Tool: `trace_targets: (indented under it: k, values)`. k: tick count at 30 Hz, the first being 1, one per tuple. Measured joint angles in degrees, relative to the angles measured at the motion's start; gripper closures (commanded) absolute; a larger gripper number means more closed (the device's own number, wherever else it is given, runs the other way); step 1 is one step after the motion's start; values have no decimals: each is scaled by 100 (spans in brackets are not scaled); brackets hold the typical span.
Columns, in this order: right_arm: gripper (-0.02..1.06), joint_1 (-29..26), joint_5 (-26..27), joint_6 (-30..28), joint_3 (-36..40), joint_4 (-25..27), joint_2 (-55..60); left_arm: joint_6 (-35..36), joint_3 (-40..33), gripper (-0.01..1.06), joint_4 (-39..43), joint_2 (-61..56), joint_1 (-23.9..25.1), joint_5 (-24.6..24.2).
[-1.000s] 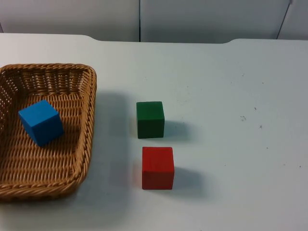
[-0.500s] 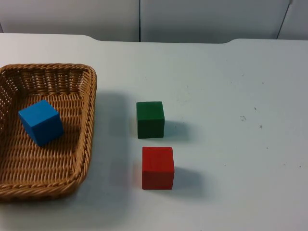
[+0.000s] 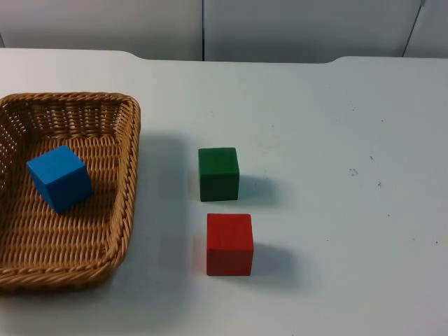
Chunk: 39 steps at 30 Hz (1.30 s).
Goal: Pick up the basket with the left hand and place the blue cube into the basket with the right hand.
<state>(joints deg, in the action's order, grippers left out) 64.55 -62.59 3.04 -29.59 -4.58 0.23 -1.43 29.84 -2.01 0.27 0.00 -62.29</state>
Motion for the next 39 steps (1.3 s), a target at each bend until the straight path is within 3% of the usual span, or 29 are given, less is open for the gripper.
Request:
trace_targets:
  k: [4, 9, 39]
  values:
    - [22, 0, 0, 0, 0, 0, 0, 0, 0, 0, 0, 0, 0, 0]
    - [6, 0, 0, 0, 0, 0, 0, 0, 0, 0, 33, 0, 0, 0]
    - [4, 0, 10, -24, 0, 13, 0, 0, 0, 0, 64, 0, 0, 0]
